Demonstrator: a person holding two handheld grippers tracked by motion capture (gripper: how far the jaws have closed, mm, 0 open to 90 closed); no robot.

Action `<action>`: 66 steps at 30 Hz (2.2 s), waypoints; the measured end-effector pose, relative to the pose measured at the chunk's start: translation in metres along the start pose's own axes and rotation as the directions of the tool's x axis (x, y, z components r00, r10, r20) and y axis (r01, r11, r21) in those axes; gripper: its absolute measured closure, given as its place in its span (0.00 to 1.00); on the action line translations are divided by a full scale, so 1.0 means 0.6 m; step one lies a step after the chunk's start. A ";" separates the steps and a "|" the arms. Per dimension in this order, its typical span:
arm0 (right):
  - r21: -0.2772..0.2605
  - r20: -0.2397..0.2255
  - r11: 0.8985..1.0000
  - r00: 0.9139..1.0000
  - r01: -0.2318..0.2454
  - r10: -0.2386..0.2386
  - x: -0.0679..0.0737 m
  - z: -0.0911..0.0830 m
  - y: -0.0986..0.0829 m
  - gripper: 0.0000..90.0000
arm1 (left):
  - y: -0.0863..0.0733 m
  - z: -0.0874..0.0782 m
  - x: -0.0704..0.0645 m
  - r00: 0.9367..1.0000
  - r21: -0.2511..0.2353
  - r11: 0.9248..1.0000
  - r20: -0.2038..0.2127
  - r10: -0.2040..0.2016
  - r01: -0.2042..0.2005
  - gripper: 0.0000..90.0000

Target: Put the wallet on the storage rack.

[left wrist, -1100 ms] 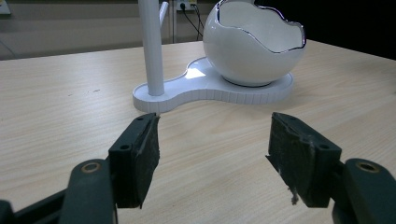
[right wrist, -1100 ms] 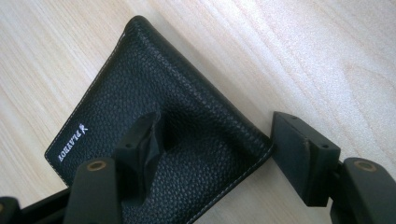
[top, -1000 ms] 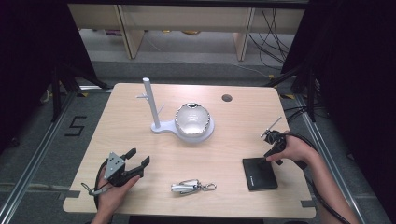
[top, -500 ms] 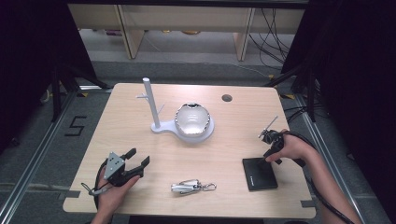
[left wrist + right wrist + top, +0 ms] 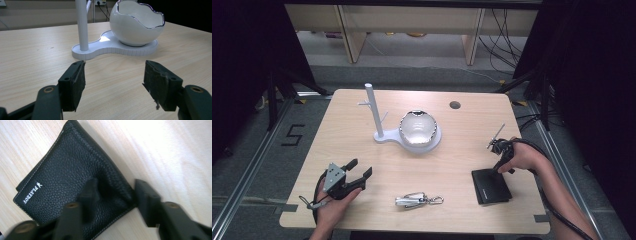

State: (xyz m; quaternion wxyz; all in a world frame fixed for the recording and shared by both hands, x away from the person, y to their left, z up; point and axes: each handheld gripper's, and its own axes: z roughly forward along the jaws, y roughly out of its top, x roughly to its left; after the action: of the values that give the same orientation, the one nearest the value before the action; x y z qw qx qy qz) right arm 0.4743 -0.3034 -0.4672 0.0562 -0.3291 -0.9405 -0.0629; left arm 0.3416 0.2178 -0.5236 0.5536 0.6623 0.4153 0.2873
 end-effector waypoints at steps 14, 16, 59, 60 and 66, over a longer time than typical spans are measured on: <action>-0.072 0.048 0.991 0.993 0.111 -0.107 0.017 -0.037 -0.021 0.86 | 0.000 0.000 0.000 1.000 0.001 1.000 -0.004 -0.002 0.002 0.37; -0.084 0.048 0.988 0.991 0.131 -0.127 0.017 -0.042 -0.023 0.86 | 0.000 0.002 0.000 1.000 -0.007 1.000 0.003 0.002 -0.002 0.37; -0.611 0.414 0.722 0.908 0.326 -0.060 0.118 -0.143 -0.003 0.88 | -0.001 -0.001 -0.002 1.000 -0.011 1.000 -0.001 -0.001 0.001 0.36; -0.605 0.415 0.721 0.907 0.337 -0.076 0.120 -0.143 0.001 0.88 | -0.001 -0.001 -0.002 1.000 -0.012 1.000 0.000 -0.001 0.001 0.36; -0.612 0.418 0.713 0.905 0.344 -0.077 0.127 -0.144 0.010 0.87 | -0.001 -0.001 -0.002 1.000 -0.011 1.000 0.001 -0.002 0.002 0.36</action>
State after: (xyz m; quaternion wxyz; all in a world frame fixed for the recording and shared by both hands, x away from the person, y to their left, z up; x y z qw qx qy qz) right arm 0.4241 -0.2656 -0.3703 -0.2484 -0.2212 -0.8787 -0.3423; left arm 0.3403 0.2174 -0.5237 0.5578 0.6588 0.4141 0.2887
